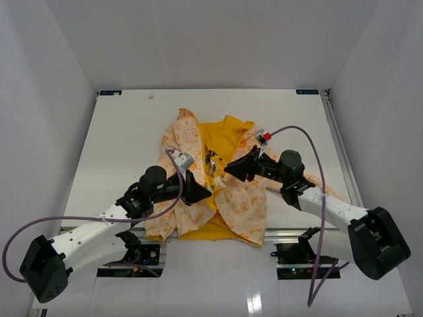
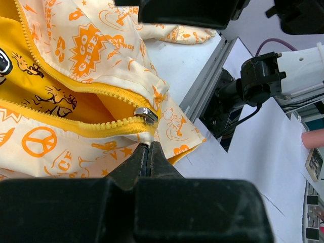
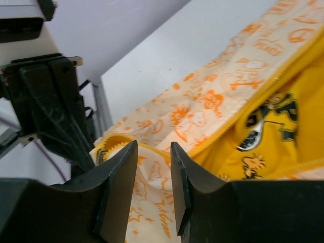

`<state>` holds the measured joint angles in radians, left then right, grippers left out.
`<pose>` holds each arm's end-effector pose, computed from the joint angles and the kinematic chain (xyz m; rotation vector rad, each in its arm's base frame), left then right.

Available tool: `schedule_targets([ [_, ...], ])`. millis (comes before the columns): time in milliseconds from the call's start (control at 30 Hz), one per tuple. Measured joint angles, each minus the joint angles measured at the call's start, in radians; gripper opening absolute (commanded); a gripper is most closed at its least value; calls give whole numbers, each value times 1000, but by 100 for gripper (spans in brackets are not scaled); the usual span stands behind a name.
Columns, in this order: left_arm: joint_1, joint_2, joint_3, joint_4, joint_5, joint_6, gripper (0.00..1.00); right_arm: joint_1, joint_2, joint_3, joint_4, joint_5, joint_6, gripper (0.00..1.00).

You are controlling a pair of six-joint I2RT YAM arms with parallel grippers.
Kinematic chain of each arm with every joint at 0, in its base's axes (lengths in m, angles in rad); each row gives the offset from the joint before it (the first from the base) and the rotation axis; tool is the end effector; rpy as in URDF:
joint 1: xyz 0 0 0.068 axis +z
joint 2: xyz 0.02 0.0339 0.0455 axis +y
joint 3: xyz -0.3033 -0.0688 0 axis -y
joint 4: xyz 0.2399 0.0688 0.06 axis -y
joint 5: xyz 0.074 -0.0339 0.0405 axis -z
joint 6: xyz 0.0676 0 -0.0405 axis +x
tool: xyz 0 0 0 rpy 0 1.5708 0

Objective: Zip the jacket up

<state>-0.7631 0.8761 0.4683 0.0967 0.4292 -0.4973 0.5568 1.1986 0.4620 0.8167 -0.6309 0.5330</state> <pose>0.1243 -0.1578 0.2650 0.5892 1.9713 -1.2306 0.1962 0.1691 0.2896 -0.5728 1.5606 1.3176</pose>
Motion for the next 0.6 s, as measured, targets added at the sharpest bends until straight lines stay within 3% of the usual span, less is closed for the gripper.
schedule_targets([
  [167, 0, 0, 0, 0, -2, 0, 0, 19, -166, 33, -263, 200, -82, 26],
  [367, 0, -1, -6, 4, -2, -1, 0, 199, -199, 179, -529, 465, -161, 28],
  [600, 0, -1, -18, 16, -1, -5, 0, 401, -192, 232, -683, 683, -213, 33],
])
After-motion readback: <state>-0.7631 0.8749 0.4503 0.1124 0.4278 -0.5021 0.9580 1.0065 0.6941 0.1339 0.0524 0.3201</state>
